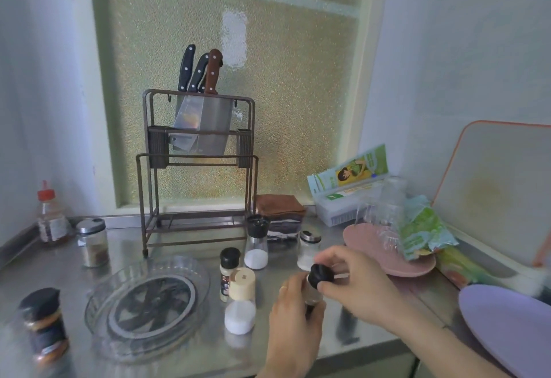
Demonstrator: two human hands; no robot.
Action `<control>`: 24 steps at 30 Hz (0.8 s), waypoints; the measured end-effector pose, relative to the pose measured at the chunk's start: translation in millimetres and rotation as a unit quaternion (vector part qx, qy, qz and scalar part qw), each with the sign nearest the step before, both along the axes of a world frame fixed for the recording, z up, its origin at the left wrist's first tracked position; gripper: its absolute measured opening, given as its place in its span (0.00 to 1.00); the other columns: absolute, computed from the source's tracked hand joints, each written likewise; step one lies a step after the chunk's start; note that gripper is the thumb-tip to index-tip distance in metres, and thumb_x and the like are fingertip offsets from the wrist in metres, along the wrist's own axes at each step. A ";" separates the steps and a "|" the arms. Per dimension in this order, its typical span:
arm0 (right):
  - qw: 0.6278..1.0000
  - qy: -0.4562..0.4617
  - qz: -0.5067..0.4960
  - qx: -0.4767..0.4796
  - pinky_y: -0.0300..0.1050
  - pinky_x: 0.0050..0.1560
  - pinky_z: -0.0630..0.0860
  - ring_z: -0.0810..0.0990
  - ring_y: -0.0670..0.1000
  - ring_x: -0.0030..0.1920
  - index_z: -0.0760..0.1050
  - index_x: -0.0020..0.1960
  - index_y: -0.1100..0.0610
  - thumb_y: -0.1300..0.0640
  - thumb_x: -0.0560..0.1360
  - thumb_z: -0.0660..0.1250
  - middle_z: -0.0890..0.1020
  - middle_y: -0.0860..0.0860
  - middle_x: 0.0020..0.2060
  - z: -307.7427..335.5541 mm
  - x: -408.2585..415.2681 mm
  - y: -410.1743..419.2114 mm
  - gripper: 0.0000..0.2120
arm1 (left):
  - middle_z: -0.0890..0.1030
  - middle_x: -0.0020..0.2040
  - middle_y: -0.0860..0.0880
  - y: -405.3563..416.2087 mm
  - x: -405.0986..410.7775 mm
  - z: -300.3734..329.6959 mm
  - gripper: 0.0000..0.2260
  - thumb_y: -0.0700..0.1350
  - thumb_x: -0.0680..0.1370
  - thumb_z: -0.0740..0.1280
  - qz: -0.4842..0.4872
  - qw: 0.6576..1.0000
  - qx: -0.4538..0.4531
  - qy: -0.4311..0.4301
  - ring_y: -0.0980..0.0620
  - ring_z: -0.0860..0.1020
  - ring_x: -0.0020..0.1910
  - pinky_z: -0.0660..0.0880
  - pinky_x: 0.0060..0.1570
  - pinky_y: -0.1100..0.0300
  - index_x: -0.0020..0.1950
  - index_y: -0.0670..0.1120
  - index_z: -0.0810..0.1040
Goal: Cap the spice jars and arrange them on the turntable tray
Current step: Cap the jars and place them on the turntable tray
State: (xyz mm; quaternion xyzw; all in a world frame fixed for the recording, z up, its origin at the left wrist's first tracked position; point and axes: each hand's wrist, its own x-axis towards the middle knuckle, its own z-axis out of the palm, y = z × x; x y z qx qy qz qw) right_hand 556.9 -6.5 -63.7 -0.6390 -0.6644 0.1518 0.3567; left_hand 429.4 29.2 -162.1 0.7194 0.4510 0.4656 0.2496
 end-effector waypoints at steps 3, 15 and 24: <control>0.999 -0.053 0.007 0.001 0.44 0.55 0.82 0.83 0.41 0.51 0.80 0.52 0.45 0.63 0.66 0.73 0.83 0.41 0.49 -5.0 -2.8 3.9 0.18 | 0.80 0.53 0.58 -1.2 -1.7 -9.3 0.20 0.46 0.74 0.72 -0.008 1.000 0.004 -0.019 0.53 0.79 0.56 0.76 0.51 0.58 0.65 0.56 0.75; 0.943 -0.298 0.105 -0.107 0.43 0.60 0.73 0.75 0.48 0.61 0.76 0.63 0.47 0.59 0.74 0.70 0.78 0.45 0.60 23.9 -15.0 22.7 0.19 | 0.86 0.44 0.56 11.9 -13.0 -29.6 0.14 0.48 0.73 0.74 -0.070 0.996 -0.049 -0.039 0.59 0.84 0.44 0.80 0.48 0.60 0.56 0.59 0.76; 0.907 -0.383 0.111 -0.135 0.46 0.54 0.75 0.76 0.50 0.54 0.72 0.67 0.47 0.54 0.72 0.72 0.78 0.46 0.60 35.1 -25.4 23.0 0.24 | 0.82 0.37 0.56 11.5 -14.3 -35.3 0.07 0.48 0.75 0.73 -0.083 0.993 -0.050 -0.071 0.60 0.76 0.35 0.73 0.38 0.63 0.50 0.50 0.78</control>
